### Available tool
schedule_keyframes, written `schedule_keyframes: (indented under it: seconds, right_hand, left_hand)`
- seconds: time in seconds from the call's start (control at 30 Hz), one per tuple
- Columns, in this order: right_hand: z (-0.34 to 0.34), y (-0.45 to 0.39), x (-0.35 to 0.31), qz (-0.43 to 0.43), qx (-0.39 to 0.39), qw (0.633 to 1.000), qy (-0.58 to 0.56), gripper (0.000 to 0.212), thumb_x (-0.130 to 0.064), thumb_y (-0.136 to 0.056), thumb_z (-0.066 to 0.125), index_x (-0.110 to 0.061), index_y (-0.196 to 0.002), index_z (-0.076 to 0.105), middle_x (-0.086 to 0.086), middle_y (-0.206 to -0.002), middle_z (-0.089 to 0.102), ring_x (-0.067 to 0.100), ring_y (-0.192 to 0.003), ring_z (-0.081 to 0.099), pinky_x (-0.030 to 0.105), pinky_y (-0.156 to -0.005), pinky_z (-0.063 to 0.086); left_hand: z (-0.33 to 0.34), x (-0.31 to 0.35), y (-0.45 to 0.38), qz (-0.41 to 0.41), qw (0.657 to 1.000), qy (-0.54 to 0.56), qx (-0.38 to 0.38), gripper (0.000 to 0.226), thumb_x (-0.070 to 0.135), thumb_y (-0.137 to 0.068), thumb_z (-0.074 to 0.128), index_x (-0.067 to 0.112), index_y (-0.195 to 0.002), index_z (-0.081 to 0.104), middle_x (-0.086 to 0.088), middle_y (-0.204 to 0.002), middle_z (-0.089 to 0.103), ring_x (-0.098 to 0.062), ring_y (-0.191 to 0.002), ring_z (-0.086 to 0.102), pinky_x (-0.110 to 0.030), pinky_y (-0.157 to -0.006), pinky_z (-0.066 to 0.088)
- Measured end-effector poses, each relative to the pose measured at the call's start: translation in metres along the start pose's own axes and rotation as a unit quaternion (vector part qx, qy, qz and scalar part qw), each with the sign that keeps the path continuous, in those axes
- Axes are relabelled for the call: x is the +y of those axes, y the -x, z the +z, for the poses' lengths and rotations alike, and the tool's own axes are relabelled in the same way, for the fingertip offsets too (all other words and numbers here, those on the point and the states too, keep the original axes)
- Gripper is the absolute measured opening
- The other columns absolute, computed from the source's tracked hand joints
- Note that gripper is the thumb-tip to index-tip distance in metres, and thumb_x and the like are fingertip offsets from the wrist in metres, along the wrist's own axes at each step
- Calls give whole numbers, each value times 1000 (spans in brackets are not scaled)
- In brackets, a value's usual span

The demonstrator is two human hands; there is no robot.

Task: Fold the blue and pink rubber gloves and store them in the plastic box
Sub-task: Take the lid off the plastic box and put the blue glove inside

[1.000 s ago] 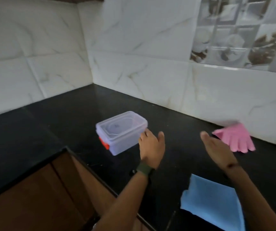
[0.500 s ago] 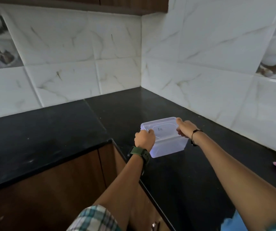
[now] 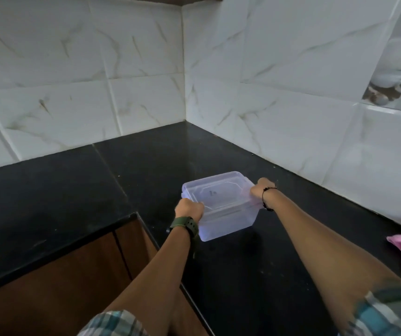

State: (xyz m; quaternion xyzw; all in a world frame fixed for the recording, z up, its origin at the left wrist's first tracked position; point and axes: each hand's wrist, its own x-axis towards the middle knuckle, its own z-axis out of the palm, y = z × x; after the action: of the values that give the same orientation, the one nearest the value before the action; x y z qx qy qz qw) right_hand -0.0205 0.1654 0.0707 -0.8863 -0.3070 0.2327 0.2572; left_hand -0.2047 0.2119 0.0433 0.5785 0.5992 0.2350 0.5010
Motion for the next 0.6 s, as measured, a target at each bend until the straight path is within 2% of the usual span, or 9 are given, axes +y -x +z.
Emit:
schedule_keyframes:
  seconds: [0.03,0.1,0.17,0.3,0.4,0.47,0.53,0.6]
  right_hand:
    - [-4,0,5,8,2,1000,-23,17,-9,-92,42,3,-93,54,16,-94,49,35,-93,57,37,-70,50]
    - [-18,1,19,26,-7,997,-70,29,-7,-92,41,5,-117,51,19,-101,51,38,-102,58,42,-82,53]
    - [-38,9,37,54,-3,992,-114,34,-4,-91,41,5,-123,46,23,-110,51,41,-104,58,51,-87,53]
    - [-83,41,88,104,42,974,-199,25,3,-89,44,5,-113,49,23,-108,54,44,-98,61,54,-74,55]
    - [-106,74,131,137,62,957,-249,15,9,-83,49,7,-98,53,30,-111,59,45,-97,63,52,-72,55]
    - [-114,96,153,158,81,949,-259,7,11,-81,50,6,-86,52,29,-100,59,41,-82,65,48,-65,56]
    - [-115,114,168,181,100,945,-251,9,9,-82,52,4,-88,49,25,-94,58,33,-67,63,39,-48,58]
    - [-110,128,178,200,104,942,-249,17,5,-83,54,2,-100,50,23,-96,59,28,-62,62,29,-34,53]
  left_hand:
    - [1,3,-4,8,1000,-1,2,36,12,-84,59,-3,-116,55,-22,-116,63,-37,-100,65,-46,-86,57]
    - [7,14,-8,33,999,-3,-7,32,7,-80,59,-6,-109,57,-25,-114,64,-38,-97,66,-48,-84,57]
    - [21,31,-6,65,997,-3,-33,28,3,-80,58,-8,-105,56,-26,-113,62,-37,-92,65,-48,-83,57]
    - [63,63,11,114,984,-36,-129,31,1,-84,55,-14,-110,51,-32,-118,58,-44,-102,62,-56,-85,55]
    - [96,69,28,124,970,-65,-201,35,-1,-85,55,-17,-116,48,-37,-124,53,-48,-110,57,-61,-90,50]
    - [114,66,39,129,960,-84,-234,36,0,-84,56,-15,-116,48,-35,-124,53,-47,-111,57,-59,-92,50]
    - [128,59,46,131,954,-98,-252,34,1,-84,56,-12,-114,50,-32,-122,55,-45,-109,59,-58,-90,52]
    - [136,50,49,132,949,-116,-261,31,1,-83,56,-11,-112,52,-30,-120,57,-43,-106,60,-56,-88,53]
